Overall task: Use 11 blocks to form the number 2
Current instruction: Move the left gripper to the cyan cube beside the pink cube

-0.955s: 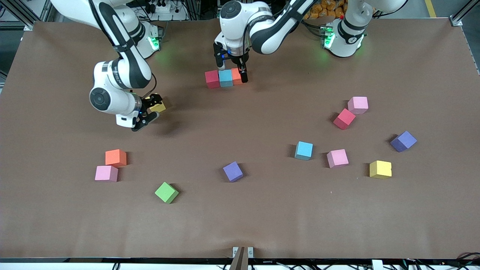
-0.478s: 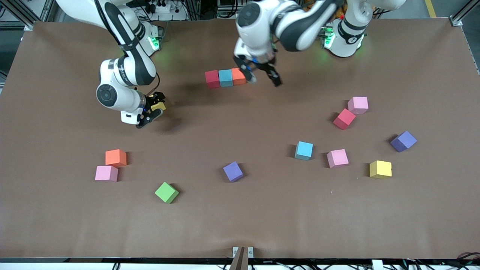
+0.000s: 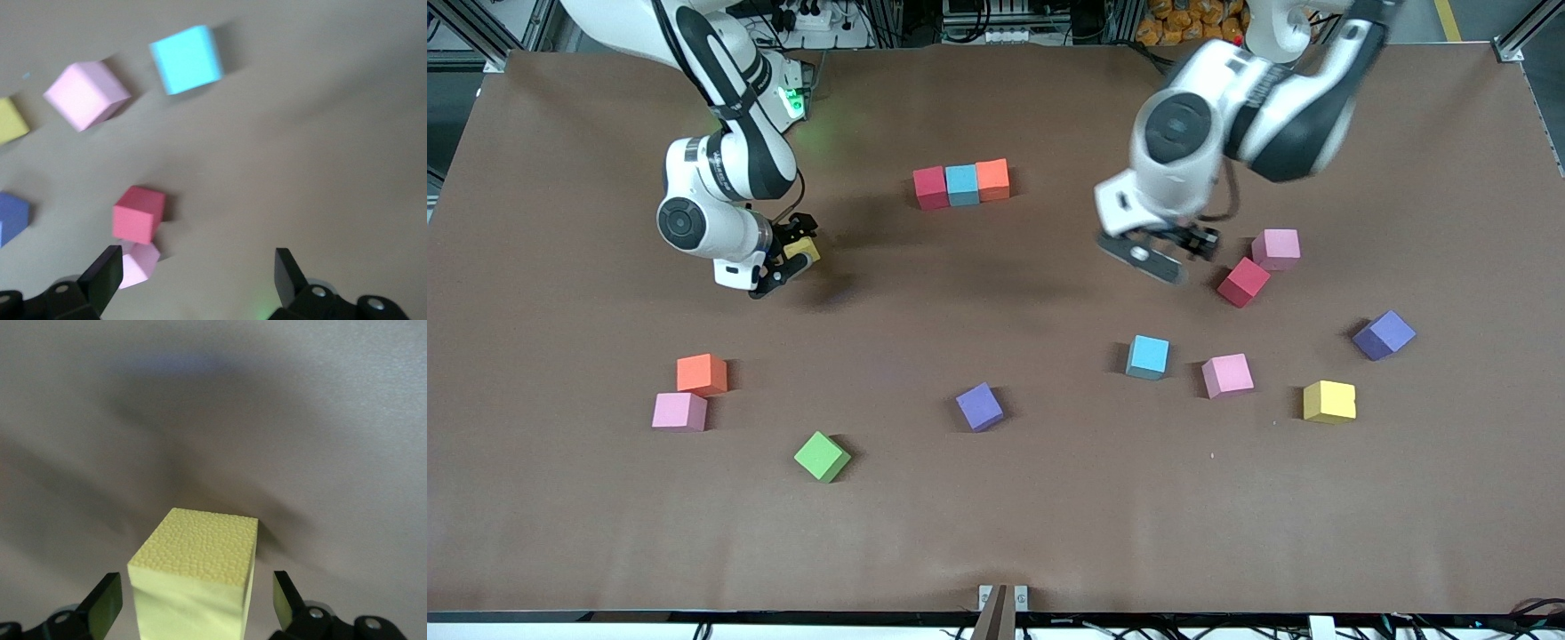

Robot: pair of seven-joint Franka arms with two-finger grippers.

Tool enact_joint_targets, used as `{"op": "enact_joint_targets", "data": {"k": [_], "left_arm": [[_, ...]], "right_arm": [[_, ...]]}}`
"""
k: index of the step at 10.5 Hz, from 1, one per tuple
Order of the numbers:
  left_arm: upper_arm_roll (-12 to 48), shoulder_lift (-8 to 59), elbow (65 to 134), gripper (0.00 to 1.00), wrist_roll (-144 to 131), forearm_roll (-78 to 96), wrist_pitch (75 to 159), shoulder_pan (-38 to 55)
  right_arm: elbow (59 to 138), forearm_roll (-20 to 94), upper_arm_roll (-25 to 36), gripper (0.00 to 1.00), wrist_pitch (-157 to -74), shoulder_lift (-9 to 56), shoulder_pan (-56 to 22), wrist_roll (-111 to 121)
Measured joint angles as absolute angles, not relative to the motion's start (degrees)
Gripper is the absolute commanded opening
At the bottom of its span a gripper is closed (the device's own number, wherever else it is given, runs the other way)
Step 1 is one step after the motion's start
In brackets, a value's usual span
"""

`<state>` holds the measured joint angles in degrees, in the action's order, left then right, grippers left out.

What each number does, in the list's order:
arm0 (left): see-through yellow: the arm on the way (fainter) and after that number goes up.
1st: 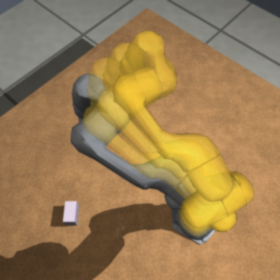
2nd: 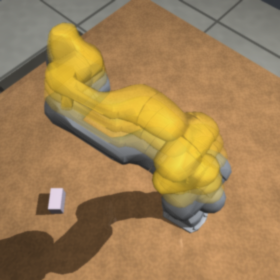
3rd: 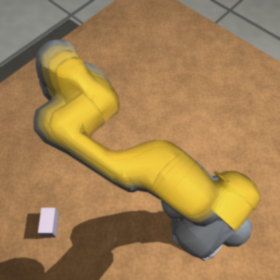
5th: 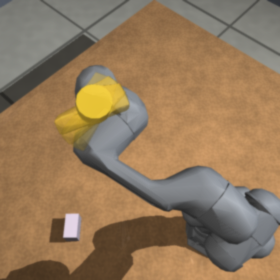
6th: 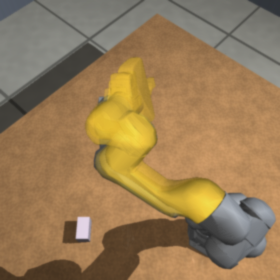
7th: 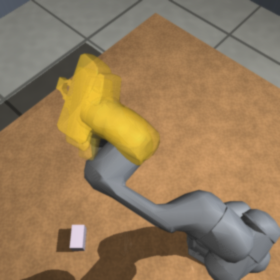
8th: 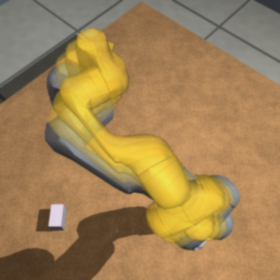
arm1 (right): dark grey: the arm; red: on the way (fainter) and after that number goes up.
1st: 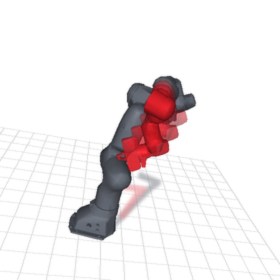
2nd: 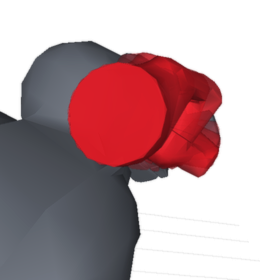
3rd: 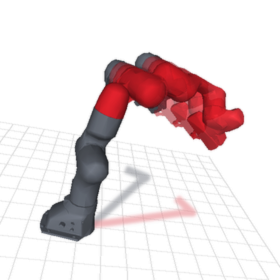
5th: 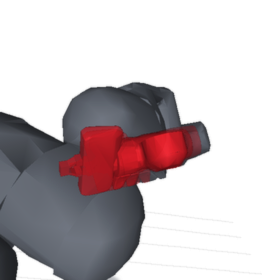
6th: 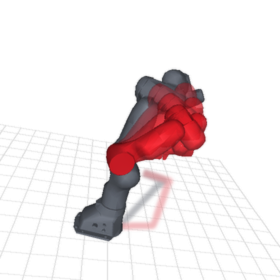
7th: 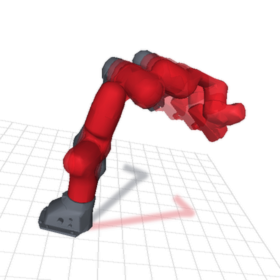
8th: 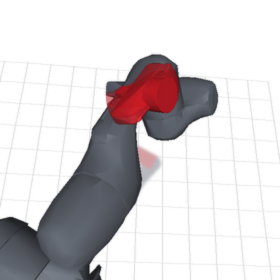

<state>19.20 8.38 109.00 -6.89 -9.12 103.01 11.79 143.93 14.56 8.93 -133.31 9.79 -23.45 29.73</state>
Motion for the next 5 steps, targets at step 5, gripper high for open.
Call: {"op": "enact_joint_targets", "data": {"k": [5], "left_arm": [[9.67,9.75,108.88,1.0,-7.51,-8.91,111.2,11.72]], "right_arm": [[144.22,14.61,9.08,0.77,-133.78,9.87,-23.38,29.71]]}}
